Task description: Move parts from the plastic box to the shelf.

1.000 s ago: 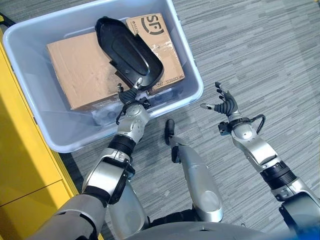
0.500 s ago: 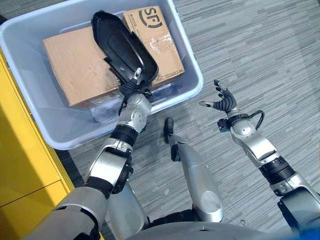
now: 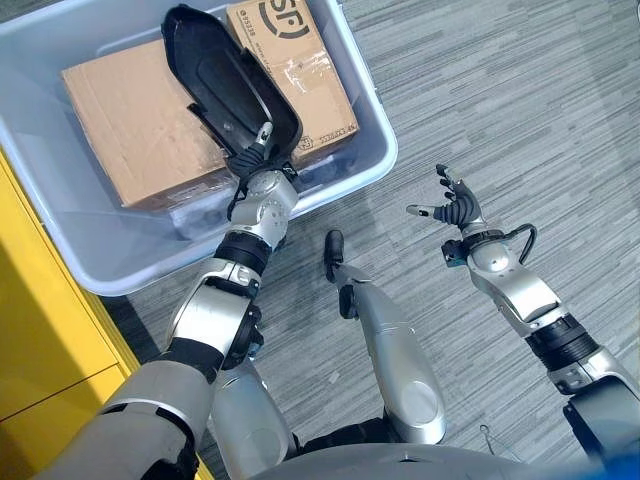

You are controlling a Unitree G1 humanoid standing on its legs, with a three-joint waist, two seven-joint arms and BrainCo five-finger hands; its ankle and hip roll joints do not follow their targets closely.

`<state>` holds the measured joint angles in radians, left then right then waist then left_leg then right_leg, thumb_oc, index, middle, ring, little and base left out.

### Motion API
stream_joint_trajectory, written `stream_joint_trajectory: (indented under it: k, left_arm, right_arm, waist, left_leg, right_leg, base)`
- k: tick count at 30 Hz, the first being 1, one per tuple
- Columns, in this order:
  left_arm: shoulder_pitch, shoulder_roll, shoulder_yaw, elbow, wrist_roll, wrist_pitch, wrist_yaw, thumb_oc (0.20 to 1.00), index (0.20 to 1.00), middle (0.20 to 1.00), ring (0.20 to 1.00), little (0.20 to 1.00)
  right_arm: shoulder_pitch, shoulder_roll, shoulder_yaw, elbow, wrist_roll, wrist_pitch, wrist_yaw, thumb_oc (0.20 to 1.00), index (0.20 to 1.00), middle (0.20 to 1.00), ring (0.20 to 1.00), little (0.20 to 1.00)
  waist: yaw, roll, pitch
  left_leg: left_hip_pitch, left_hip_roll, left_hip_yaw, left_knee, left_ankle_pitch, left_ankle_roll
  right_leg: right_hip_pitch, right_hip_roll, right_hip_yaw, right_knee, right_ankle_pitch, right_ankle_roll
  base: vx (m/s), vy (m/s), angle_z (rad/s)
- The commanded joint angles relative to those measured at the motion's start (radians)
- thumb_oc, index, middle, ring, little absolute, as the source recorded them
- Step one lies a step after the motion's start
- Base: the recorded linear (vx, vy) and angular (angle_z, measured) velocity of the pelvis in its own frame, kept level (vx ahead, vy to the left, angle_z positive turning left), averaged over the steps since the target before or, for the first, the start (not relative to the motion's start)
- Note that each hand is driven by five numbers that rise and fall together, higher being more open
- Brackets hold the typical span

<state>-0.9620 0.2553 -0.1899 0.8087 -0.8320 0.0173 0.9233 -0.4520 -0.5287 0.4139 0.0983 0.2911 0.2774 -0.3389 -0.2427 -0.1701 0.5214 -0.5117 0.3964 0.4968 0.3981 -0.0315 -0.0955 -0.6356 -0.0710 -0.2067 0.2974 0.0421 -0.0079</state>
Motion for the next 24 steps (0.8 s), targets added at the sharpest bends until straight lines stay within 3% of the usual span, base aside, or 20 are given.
stream_joint_trajectory:
  k: [1, 2, 3, 4, 8, 10, 18, 22, 24]
  left_arm:
    - [-0.090, 0.067, -0.035, 0.033, 0.003, 0.009, -0.113, 0.617, 0.617, 0.617, 0.617, 0.617]
    - [-0.087, 0.066, -0.034, 0.033, 0.008, 0.008, -0.111, 0.476, 0.476, 0.476, 0.476, 0.476]
    - [-0.084, 0.066, -0.032, 0.031, 0.014, 0.001, -0.102, 0.256, 0.256, 0.256, 0.256, 0.256]
    - [-0.082, 0.065, -0.029, 0.031, 0.021, -0.009, -0.079, 0.200, 0.200, 0.200, 0.200, 0.200]
    - [-0.065, 0.066, -0.021, 0.017, 0.055, -0.055, -0.089, 0.200, 0.200, 0.200, 0.200, 0.200]
    - [-0.052, 0.060, -0.019, 0.011, -0.001, -0.026, -0.062, 0.200, 0.200, 0.200, 0.200, 0.200]
    - [-0.062, 0.085, -0.014, 0.026, 0.013, -0.012, -0.059, 0.200, 0.200, 0.200, 0.200, 0.200]
    - [-0.055, 0.089, -0.006, 0.037, 0.035, -0.018, -0.078, 0.200, 0.200, 0.200, 0.200, 0.200]
    - [-0.048, 0.095, -0.011, 0.032, 0.112, -0.007, -0.078, 0.200, 0.200, 0.200, 0.200, 0.200]
  right_arm:
    - [0.013, -0.021, -0.023, -0.091, 0.002, -0.032, -0.020, 1.000, 1.000, 1.000, 1.000, 1.000]
    - [0.014, -0.021, -0.025, -0.094, 0.001, -0.033, -0.020, 1.000, 1.000, 1.000, 1.000, 1.000]
    - [0.018, -0.024, -0.027, -0.099, 0.002, -0.032, -0.020, 1.000, 1.000, 1.000, 1.000, 1.000]
    - [0.022, -0.024, -0.027, -0.099, 0.003, -0.036, -0.022, 1.000, 1.000, 1.000, 1.000, 1.000]
    - [0.033, -0.019, -0.022, -0.097, 0.000, -0.047, -0.030, 1.000, 1.000, 1.000, 1.000, 1.000]
    - [0.036, -0.021, -0.031, -0.096, -0.001, -0.050, -0.024, 1.000, 1.000, 1.000, 1.000, 1.000]
    - [0.045, -0.022, -0.023, -0.119, -0.005, -0.048, -0.030, 1.000, 1.000, 1.000, 1.000, 1.000]
    - [0.039, -0.020, -0.022, -0.113, 0.003, -0.056, -0.029, 1.000, 1.000, 1.000, 1.000, 1.000]
    - [0.038, -0.021, -0.019, -0.115, 0.004, -0.045, -0.001, 1.000, 1.000, 1.000, 1.000, 1.000]
  waist:
    - [-0.017, -0.082, -0.001]
    - [-0.017, -0.082, -0.001]
    - [-0.017, -0.083, -0.001]
    - [-0.016, -0.083, -0.001]
    - [-0.013, -0.081, -0.001]
    - [-0.010, -0.078, -0.001]
    - [-0.006, -0.083, -0.001]
    - [-0.003, -0.082, -0.001]
    - [-0.001, -0.081, -0.001]
  left_leg:
    - [-0.054, 0.077, -0.040, 0.144, -0.050, -0.101]
    - [-0.056, 0.078, -0.040, 0.144, -0.051, -0.100]
    - [-0.056, 0.079, -0.040, 0.144, -0.052, -0.100]
    - [-0.056, 0.079, -0.040, 0.144, -0.052, -0.101]
    - [-0.057, 0.076, -0.041, 0.143, -0.051, -0.101]
    - [-0.055, 0.076, -0.045, 0.143, -0.047, -0.101]
    - [-0.060, 0.079, -0.057, 0.142, -0.048, -0.102]
    - [-0.055, 0.079, -0.058, 0.137, -0.048, -0.103]
    - [-0.054, 0.080, -0.058, 0.137, -0.042, -0.104]
  right_leg:
    - [0.007, -0.046, -0.028, 0.116, -0.128, 0.097]
    - [0.004, -0.047, -0.029, 0.117, -0.127, 0.097]
    - [0.004, -0.047, -0.029, 0.116, -0.127, 0.097]
    - [0.006, -0.047, -0.030, 0.114, -0.127, 0.097]
    - [0.005, -0.046, -0.029, 0.115, -0.128, 0.098]
    - [0.006, -0.046, -0.028, 0.116, -0.128, 0.098]
    - [0.006, -0.044, -0.035, 0.120, -0.134, 0.097]
    - [0.011, -0.042, -0.038, 0.117, -0.134, 0.096]
    - [0.012, -0.041, -0.038, 0.120, -0.137, 0.095]
  base:
    - [0.00, 0.002, -0.12]
    - [0.00, -0.008, -0.10]
    - [0.00, -0.015, -0.08]
    - [0.00, -0.021, -0.05]
    - [0.00, -0.004, -0.01]
    - [-0.02, -0.005, -0.01]
    - [-0.02, -0.020, 0.00]
    - [-0.02, -0.019, 0.03]
    - [0.00, 0.000, 0.00]
